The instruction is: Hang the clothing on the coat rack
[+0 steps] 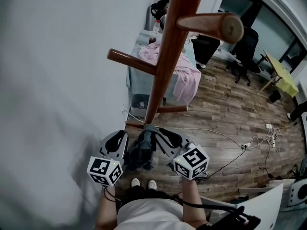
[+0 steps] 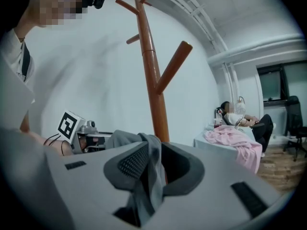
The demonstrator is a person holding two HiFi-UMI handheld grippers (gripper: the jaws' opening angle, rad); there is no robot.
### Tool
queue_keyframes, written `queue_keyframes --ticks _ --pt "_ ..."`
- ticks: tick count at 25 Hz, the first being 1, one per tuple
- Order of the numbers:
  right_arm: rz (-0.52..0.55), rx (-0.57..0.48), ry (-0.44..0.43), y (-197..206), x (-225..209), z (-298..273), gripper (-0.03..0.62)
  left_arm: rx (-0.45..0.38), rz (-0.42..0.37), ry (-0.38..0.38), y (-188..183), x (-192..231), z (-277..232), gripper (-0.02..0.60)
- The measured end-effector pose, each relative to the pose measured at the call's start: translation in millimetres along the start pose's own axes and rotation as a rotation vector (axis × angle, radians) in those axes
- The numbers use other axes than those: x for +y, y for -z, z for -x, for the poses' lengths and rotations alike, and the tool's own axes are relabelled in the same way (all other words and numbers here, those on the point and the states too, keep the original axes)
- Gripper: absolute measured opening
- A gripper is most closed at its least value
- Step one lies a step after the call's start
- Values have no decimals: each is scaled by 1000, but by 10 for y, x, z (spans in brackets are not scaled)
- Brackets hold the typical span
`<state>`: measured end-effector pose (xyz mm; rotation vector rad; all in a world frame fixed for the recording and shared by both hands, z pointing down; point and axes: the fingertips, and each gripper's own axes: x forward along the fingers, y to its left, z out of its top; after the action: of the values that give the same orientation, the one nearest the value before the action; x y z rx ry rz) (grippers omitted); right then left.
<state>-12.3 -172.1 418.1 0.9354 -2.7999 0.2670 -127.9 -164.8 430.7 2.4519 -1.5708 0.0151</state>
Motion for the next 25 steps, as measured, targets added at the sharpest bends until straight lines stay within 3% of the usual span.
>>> queue_keyframes --ticks 9,16,22,25 --pt "51 -150 35 -561 7 244 71 -100 -47 -29 -395 -49 62 60" --pt "123 -278 71 -896 67 443 20 -216 -102 -128 -799 -79 227 16" --pt "155 -275 78 -906 75 439 18 -270 -193 -132 -1002 -217 274 12" --pt "162 -274 78 -907 91 439 18 -277 -202 -121 -1030 -271 286 12"
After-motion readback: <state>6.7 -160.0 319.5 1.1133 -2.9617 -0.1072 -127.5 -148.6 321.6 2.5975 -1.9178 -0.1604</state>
